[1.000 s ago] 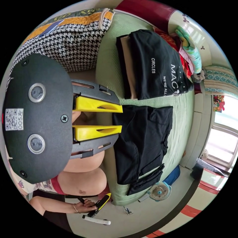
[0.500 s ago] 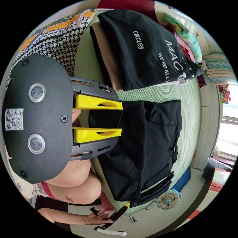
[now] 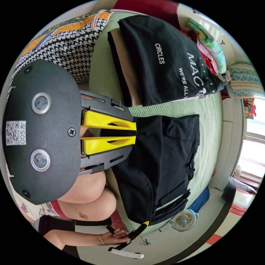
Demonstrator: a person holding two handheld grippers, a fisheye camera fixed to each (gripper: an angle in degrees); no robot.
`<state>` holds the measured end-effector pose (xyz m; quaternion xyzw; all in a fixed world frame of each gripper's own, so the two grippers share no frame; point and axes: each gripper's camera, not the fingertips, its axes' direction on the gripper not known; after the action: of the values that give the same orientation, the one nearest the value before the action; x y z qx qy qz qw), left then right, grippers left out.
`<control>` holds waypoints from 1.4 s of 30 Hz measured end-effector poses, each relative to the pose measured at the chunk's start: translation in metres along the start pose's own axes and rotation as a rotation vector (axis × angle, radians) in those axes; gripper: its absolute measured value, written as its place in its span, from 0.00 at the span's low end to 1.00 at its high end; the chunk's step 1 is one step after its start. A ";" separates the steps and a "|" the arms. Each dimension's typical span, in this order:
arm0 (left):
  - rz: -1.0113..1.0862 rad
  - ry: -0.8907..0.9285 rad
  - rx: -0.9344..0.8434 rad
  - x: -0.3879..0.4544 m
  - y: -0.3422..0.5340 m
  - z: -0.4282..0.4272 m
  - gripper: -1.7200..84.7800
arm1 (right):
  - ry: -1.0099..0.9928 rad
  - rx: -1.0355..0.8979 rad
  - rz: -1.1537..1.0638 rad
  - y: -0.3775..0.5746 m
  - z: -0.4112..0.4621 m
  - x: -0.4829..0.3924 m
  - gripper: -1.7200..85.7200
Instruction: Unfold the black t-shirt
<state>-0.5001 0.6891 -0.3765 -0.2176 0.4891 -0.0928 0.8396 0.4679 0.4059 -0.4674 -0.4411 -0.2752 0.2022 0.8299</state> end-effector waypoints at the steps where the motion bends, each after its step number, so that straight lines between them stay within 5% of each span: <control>1: 0.005 0.005 0.010 0.001 0.003 -0.005 0.08 | -0.001 0.012 0.014 0.006 -0.011 0.006 0.01; 26: 0.167 0.125 0.208 0.036 0.101 -0.160 0.03 | -0.145 0.164 0.044 0.093 -0.140 0.089 0.00; 34: 0.079 0.017 -0.041 0.018 0.129 -0.106 0.02 | -0.142 -0.095 0.110 0.137 -0.092 0.120 0.01; 42: 0.120 0.003 0.056 0.045 0.057 -0.083 0.02 | -0.115 -0.074 0.011 0.078 -0.062 0.089 0.01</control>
<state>-0.5518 0.7002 -0.4725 -0.1639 0.4997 -0.0561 0.8487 0.5688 0.4597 -0.5367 -0.4609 -0.3273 0.2216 0.7946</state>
